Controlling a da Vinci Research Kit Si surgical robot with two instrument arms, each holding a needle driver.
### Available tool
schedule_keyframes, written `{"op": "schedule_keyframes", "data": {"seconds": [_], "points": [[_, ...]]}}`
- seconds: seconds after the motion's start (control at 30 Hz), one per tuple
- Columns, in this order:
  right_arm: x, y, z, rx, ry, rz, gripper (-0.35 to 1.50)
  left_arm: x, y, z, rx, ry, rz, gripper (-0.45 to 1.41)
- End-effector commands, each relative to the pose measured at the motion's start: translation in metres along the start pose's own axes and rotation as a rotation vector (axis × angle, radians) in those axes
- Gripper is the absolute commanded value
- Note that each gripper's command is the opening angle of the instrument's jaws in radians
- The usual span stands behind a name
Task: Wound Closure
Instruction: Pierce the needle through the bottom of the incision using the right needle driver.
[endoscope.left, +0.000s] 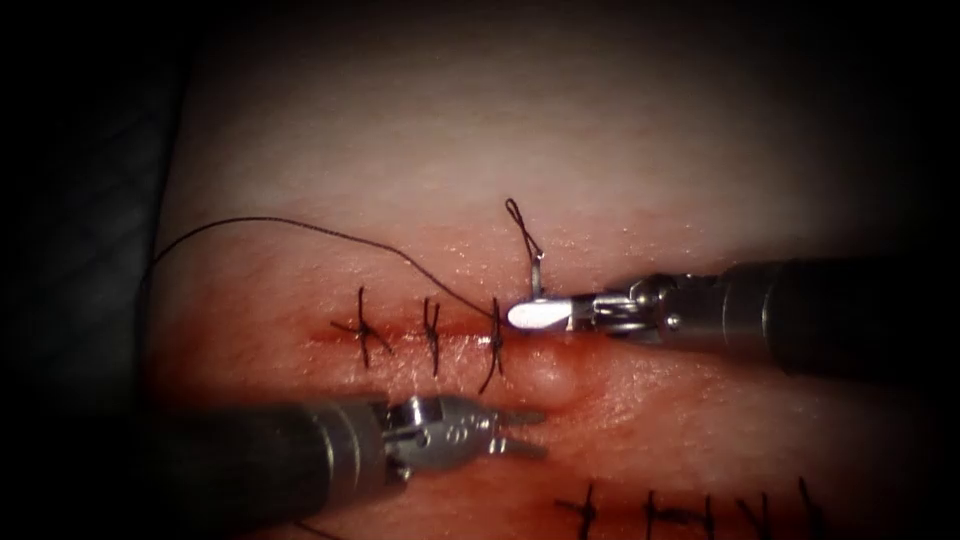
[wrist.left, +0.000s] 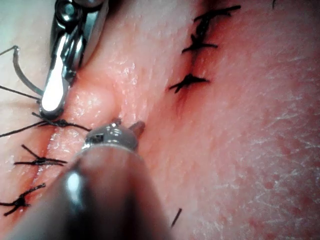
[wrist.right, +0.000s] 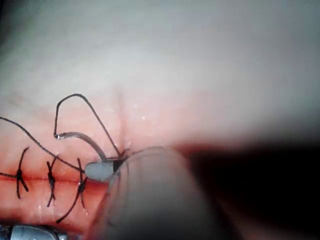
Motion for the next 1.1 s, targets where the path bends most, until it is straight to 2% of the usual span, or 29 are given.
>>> {"op": "schedule_keyframes", "data": {"seconds": [0.03, 0.27, 0.53, 0.77, 0.87, 0.93, 1.0, 1.03, 1.1], "points": [[0.0007, 0.0004, 0.0007, 0.001, 0.0, 0.001, -0.35, 0.0, 0.0, 0.0008, 0.0, 0.001, 0.001, 0.1], [0.0014, 0.0006, 0.0007, -0.007, 0.026, 0.042, -0.35, 0.0003, 0.0005, 0.0006, 0.001, 0.0, -0.001, 0.08], [0.0003, 0.0009, 0.0011, 0.014, 0.022, 0.391, -0.35, 0.0003, 0.0006, 0.0007, 0.001, -0.003, 0.0, 0.07], [-0.001, 0.0011, 0.0012, -0.002, 0.018, 0.507, -0.35, 0.0003, 0.0007, 0.0006, 0.001, -0.003, 0.001, 0.07], [-0.0018, 0.001, 0.0013, -0.028, 0.012, 0.504, -0.35, 0.0003, 0.0008, 0.0006, 0.001, -0.003, 0.001, 0.07], [-0.0015, 0.0006, 0.0014, -0.049, 0.021, 0.391, -0.35, 0.0003, 0.0008, 0.0006, 0.001, -0.003, 0.001, 0.07], [-0.0004, 0.0001, 0.0014, -0.042, 0.089, 0.228, -0.35, 0.0004, 0.0009, 0.0005, 0.001, -0.004, 0.001, 0.07], [-0.0001, 0.0001, 0.0014, -0.037, 0.117, 0.182, 0.07, 0.0004, 0.001, 0.0005, 0.001, -0.004, 0.001, 0.07], [0.0013, 0.0003, 0.0012, -0.056, 0.197, 0.072, 0.42, 0.0004, 0.0012, 0.0004, 0.002, -0.004, 0.001, 0.07]]}}
